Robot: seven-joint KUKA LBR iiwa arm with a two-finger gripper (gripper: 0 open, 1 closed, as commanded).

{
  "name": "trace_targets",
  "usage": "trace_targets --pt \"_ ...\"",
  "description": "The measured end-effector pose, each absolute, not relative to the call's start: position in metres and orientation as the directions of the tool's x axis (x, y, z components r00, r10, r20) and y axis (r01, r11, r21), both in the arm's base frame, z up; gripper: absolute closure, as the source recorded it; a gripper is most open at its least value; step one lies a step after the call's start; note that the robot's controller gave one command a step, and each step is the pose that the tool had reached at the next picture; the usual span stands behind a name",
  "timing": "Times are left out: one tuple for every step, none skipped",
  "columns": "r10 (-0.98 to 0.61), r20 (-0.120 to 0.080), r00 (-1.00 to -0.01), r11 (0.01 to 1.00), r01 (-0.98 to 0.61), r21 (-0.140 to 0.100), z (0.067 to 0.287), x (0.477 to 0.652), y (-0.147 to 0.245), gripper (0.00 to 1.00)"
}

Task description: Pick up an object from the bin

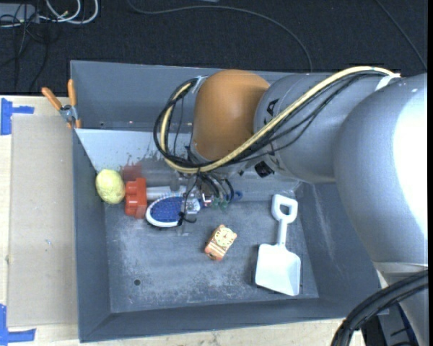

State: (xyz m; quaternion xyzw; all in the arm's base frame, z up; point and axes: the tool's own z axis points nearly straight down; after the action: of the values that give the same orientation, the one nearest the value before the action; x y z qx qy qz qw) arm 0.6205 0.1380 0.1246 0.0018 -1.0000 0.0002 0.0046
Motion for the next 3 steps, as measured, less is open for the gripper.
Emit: trace_targets --pt "0.0 0.002 -1.0 1.0 0.0 0.001 0.13 0.622 0.137 0.0" --pt "-0.081 0.006 -0.997 0.997 -0.081 0.0 0.076 0.623 0.14 0.0" --pt "-0.07 -0.019 -0.997 0.998 -0.07 0.004 0.059 0.631 0.14 0.0"
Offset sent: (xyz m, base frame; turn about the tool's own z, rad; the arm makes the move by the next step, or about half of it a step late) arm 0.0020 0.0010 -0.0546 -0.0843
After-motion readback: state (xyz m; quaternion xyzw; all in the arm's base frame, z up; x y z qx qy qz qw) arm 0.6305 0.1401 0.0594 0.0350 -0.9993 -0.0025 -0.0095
